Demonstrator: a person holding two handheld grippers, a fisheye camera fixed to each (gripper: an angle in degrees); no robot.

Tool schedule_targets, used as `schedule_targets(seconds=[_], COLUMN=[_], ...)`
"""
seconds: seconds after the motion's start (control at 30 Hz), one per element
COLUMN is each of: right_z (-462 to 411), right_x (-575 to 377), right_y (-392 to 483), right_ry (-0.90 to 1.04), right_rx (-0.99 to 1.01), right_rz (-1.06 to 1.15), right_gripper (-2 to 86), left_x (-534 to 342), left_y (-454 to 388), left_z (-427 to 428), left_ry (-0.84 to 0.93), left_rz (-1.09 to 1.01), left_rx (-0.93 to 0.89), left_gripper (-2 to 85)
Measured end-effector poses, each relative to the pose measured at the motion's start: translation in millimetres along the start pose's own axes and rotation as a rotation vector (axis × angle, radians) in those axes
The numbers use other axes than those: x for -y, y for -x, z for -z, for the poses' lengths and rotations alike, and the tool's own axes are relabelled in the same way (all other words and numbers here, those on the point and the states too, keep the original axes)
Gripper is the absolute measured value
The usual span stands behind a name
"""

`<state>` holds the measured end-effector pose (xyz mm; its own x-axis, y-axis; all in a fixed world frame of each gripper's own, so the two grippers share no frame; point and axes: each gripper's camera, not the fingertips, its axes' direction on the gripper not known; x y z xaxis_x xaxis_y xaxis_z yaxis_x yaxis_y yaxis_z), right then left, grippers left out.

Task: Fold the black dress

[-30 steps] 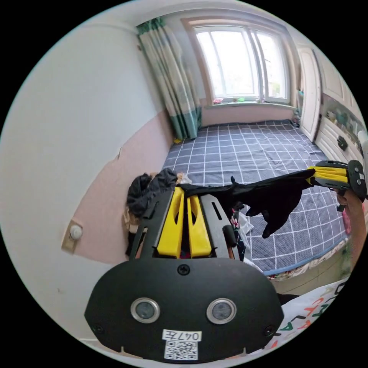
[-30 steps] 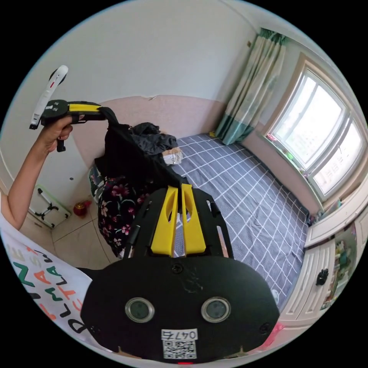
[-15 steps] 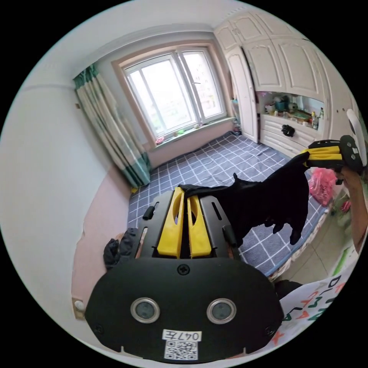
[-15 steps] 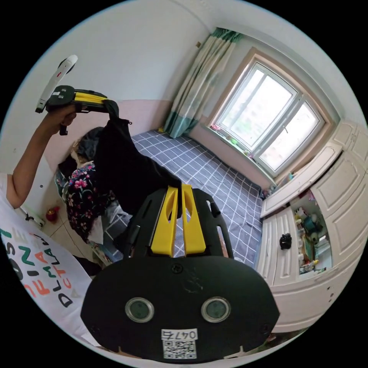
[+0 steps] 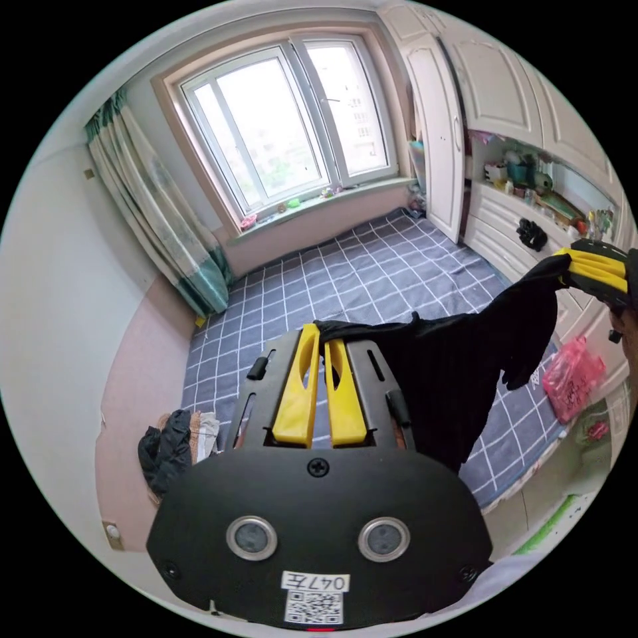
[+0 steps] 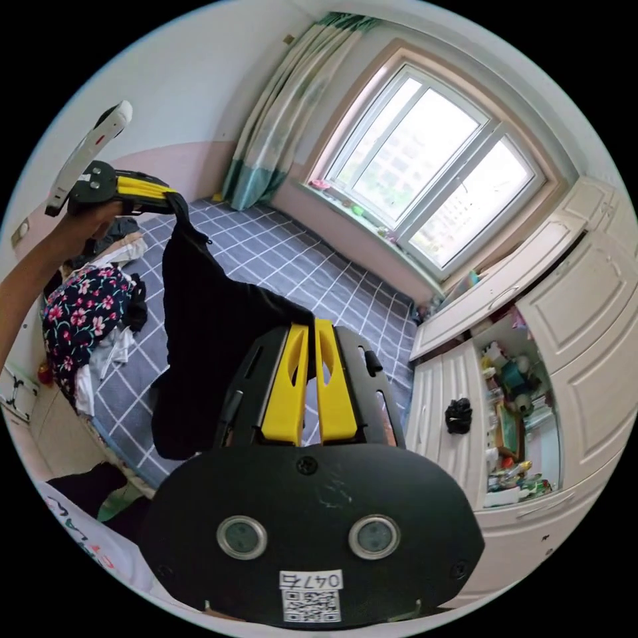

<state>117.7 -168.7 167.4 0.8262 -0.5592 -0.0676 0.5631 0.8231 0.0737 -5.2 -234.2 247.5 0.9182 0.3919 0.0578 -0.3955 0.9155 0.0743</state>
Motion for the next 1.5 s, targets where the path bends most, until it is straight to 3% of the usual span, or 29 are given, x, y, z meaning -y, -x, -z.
schedule_targets(seconds=[0.17,0.33,0.67,1.07,1.3,1.5], right_z=[43,71,-1,-108,-168,-217], right_x=[2,-21,-136,-297,-384,-423], right_y=[-40,-27,115,281,355,380], right_ry=[-0.101,-0.114,0.010,0.180,0.283,0.349], right_rx=[-0.061,-0.063,0.033,0.269,0.300,0.343], right_rz=[0.004,0.077,0.191,0.233,0.262,0.246], right_gripper=[-0.1,-0.1,-0.1,0.1,0.2,2.4], left_x=[40,16,-176,-402,-504,-540], left_y=[-16,-49,-135,-224,-275,-280], left_z=[48,71,-12,-109,-174,-212], left_ry=[-0.103,-0.098,0.183,0.501,0.577,0.610], left_rz=[-0.022,-0.115,-0.251,-0.282,-0.303,-0.232], left_rx=[0.052,0.101,0.154,0.024,-0.040,-0.081], left_gripper=[-0.9,-0.9,-0.8,-0.8,-0.6,0.8])
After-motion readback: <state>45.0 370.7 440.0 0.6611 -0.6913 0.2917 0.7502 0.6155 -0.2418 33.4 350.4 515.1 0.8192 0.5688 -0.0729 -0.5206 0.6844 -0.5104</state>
